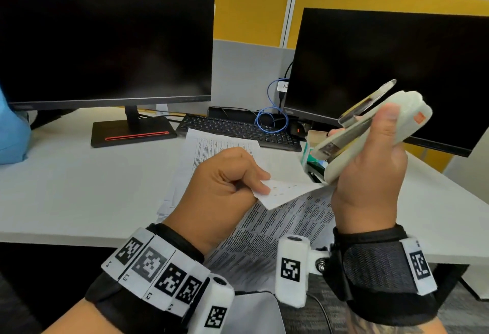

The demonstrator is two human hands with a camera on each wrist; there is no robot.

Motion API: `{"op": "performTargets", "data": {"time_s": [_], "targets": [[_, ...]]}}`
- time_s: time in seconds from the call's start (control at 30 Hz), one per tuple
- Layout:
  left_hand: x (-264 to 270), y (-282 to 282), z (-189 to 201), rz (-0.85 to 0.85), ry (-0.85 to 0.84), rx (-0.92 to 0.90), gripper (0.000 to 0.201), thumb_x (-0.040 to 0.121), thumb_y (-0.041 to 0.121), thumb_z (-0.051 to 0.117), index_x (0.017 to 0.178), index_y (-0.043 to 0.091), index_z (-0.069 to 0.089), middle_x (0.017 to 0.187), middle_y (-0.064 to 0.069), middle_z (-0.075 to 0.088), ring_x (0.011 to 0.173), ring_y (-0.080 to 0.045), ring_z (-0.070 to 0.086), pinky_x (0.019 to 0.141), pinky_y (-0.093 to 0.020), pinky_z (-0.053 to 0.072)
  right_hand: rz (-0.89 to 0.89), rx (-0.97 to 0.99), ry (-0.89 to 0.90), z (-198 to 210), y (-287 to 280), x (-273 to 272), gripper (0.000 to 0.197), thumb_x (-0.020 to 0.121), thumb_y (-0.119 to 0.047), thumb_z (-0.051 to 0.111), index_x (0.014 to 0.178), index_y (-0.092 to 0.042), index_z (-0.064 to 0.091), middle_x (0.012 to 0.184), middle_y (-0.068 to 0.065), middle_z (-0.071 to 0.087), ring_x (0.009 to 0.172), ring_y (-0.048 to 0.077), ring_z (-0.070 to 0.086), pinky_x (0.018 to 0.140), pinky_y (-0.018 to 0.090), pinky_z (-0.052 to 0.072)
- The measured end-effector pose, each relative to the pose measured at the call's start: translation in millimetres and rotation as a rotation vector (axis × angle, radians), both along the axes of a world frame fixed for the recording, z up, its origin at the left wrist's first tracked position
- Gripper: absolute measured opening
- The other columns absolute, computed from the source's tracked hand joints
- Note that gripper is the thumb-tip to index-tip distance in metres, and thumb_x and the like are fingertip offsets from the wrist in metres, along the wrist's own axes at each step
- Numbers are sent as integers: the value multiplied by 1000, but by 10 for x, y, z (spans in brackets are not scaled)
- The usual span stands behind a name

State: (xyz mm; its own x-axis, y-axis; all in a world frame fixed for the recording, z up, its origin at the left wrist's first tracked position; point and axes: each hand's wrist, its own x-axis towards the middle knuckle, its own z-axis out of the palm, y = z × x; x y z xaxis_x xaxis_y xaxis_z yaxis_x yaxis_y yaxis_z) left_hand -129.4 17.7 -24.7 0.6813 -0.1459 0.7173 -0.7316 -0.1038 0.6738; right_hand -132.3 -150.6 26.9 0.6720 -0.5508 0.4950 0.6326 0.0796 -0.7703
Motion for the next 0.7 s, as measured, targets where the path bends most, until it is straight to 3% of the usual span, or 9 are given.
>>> {"op": "performTargets", "data": {"time_s": [0.2, 0.33, 0.4, 0.5, 0.63, 0.7], "targets": [[17, 35, 3, -12, -8, -3, 28, 64, -12, 70, 62, 16, 66, 76, -7, 64, 76, -1, 65, 68, -12, 48, 0, -8, -1, -32, -1, 26, 48, 75, -70, 49, 94, -28, 62, 80, -9, 67, 92, 22, 69, 90, 47, 55], [4, 56, 9, -1, 17, -11, 25, 65, -8, 71, 61, 17, 67, 76, -6, 65, 75, -2, 66, 68, -13, 48, -14, -54, 1, -67, 5, 44, 39, 84, -63, 46, 94, -28, 61, 74, -20, 65, 83, 1, 66, 84, 30, 53], [1, 57, 6, -15, 94, -45, 21, 69, -3, 73, 63, 16, 68, 75, -6, 67, 74, -6, 65, 67, -19, 52, -11, -65, 11, -84, 7, 68, 46, 78, -69, 48, 95, -28, 62, 78, -18, 66, 85, 2, 66, 83, 29, 53], [8, 46, 3, 26, 267, -65, 17, 78, 2, 76, 76, 18, 72, 76, -3, 71, 75, -21, 68, 71, -34, 59, 12, -95, 62, -122, 16, 117, 53, 70, -73, 51, 92, -27, 64, 87, -9, 68, 92, 13, 67, 84, 36, 55], [48, 104, -34, 120, 437, 8, 5, 84, 12, 72, 81, 16, 72, 79, -6, 74, 77, -24, 71, 73, -42, 61, -10, -215, 155, -194, -3, 183, 37, 84, -63, 53, 91, -27, 62, 87, -9, 66, 84, 10, 65, 72, 29, 54], [69, 159, -83, 125, 490, 68, 6, 86, 15, 70, 81, 12, 70, 79, -8, 73, 77, -26, 70, 74, -42, 60, -40, -289, 261, -260, -65, 254, 35, 89, -60, 53, 94, -26, 59, 87, -8, 63, 84, 13, 63, 71, 33, 55]]}}
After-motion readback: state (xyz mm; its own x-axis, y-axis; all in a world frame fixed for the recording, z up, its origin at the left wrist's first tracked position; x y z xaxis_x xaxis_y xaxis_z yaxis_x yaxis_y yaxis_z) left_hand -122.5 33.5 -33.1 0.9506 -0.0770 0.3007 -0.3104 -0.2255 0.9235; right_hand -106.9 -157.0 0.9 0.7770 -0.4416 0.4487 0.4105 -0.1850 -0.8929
